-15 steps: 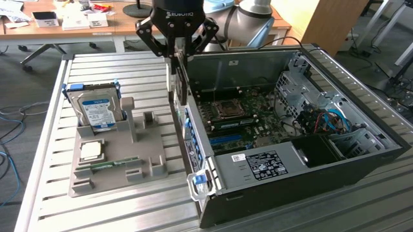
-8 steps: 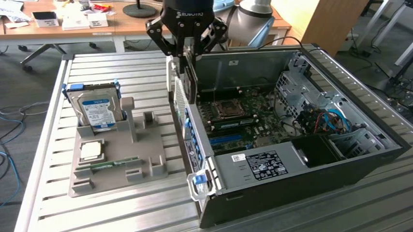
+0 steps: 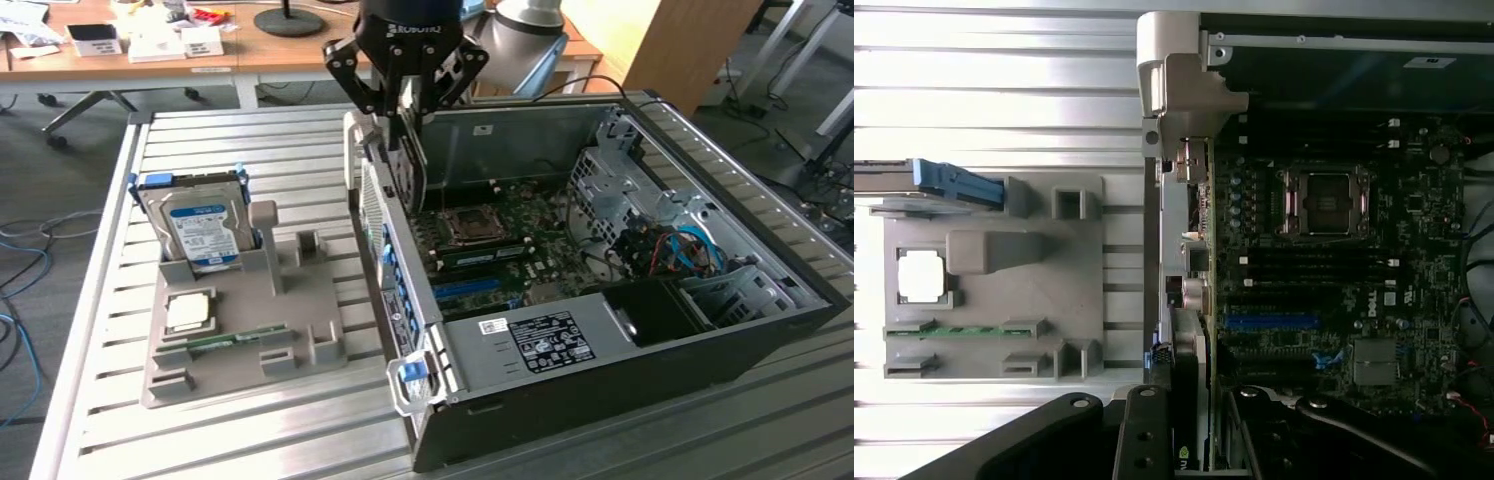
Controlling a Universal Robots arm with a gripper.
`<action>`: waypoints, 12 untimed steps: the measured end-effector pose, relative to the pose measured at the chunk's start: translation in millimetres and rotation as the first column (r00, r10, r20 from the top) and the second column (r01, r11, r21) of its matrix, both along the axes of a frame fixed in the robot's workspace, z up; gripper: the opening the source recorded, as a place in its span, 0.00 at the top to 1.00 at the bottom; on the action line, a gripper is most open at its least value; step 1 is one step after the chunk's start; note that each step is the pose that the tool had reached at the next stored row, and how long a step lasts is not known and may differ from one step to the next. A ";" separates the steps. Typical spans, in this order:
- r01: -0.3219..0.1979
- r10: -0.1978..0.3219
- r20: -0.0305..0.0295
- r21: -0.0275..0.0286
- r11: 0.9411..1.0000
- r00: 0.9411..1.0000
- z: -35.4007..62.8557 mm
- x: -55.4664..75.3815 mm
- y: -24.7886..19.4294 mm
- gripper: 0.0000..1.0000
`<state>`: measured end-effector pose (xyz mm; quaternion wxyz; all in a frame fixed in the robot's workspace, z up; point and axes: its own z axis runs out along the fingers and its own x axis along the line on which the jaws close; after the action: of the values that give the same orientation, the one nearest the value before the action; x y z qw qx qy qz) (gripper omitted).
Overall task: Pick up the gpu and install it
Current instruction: 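Pick up the gpu and move the gpu toward the slot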
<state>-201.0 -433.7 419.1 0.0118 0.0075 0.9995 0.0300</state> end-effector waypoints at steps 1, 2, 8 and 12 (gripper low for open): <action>0.000 0.000 0.000 0.000 1.000 1.000 0.0 2.0 0.0 0.73; 0.000 0.000 0.000 0.000 1.000 1.000 0.0 3.9 0.0 0.73; 0.000 0.000 0.000 0.001 1.000 1.000 0.0 15.5 0.0 0.73; 0.000 0.000 0.000 0.002 1.000 1.000 0.0 23.7 0.0 0.73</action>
<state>-177.3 -433.7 419.1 0.0118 0.0074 0.9994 0.0309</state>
